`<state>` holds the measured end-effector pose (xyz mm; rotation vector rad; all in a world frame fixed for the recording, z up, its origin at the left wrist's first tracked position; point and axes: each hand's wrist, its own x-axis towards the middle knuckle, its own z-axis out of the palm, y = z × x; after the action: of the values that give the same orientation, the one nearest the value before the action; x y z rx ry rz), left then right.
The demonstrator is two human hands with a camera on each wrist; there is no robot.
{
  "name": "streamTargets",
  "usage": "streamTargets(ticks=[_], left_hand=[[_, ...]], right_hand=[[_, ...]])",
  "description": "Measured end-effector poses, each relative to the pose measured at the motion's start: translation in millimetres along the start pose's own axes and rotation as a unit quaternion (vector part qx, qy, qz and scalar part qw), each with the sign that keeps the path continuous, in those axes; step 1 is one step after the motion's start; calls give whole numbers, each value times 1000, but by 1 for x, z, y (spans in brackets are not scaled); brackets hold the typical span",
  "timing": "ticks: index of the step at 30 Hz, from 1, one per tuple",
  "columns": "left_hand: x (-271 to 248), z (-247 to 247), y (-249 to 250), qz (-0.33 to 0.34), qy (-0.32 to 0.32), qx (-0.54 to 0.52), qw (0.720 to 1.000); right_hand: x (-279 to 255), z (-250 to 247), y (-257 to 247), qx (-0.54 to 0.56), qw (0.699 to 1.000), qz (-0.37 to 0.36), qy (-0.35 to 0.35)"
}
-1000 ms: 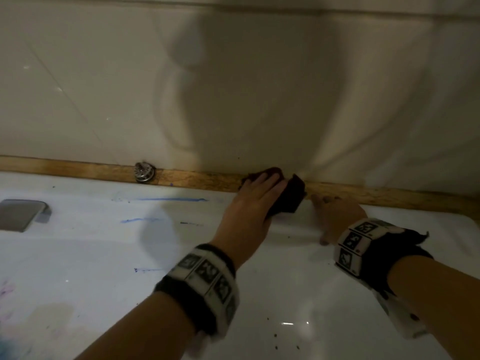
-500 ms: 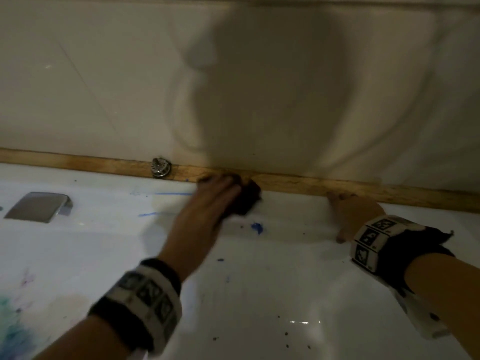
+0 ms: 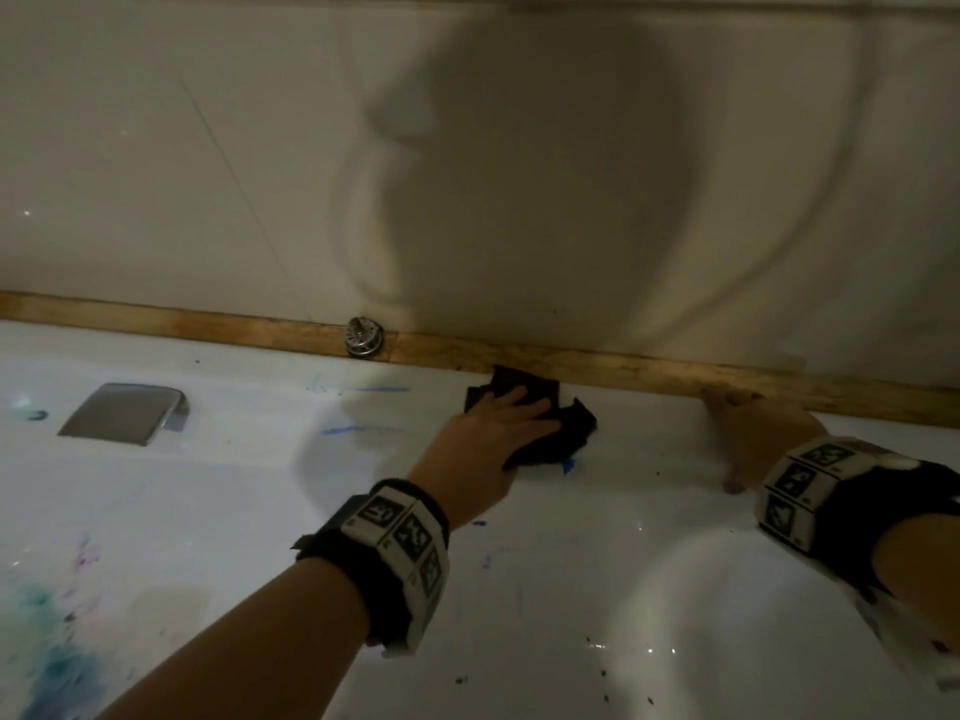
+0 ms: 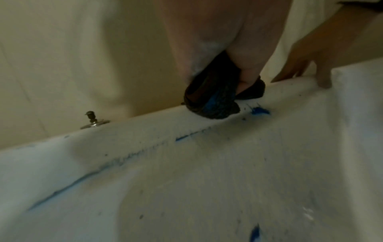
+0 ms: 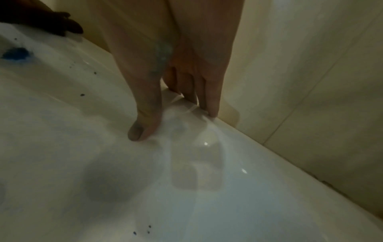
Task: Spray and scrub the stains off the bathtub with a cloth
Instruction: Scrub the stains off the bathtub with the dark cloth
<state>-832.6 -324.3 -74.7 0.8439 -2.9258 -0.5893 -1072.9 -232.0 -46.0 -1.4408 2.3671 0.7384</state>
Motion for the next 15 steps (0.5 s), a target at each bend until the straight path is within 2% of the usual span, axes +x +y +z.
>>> streamTargets(ticks=[2,6,9,11,12,13,14,15], left_hand=[[-4,0,-2,5,-7,-1,1000],[0,2,-3,0,-7,10,1000],[-13,-2,-3,68,50,9,996],[-35,3,-9,122,-15,11,992],[-50,7,-16,127,-61,-10,990],[-66,8,-23,122,-47,-45,990],[-76,2,-32,100,15,-80,992],[-83,-6,-45,77,105,-107,986]], right_hand=[[0,-5,-22,8,1000,-7,10],[11,-19,-80,17,994,-104,9],[13,-17,-83,0,994,-105,7],[11,-15,-80,0,995,-98,3],[9,-15,-81,8,996,-90,2],[7,-16,-83,17,996,-88,0],[4,-16,-85,23,996,-84,-3],[2,-17,-87,22,997,-77,-7]])
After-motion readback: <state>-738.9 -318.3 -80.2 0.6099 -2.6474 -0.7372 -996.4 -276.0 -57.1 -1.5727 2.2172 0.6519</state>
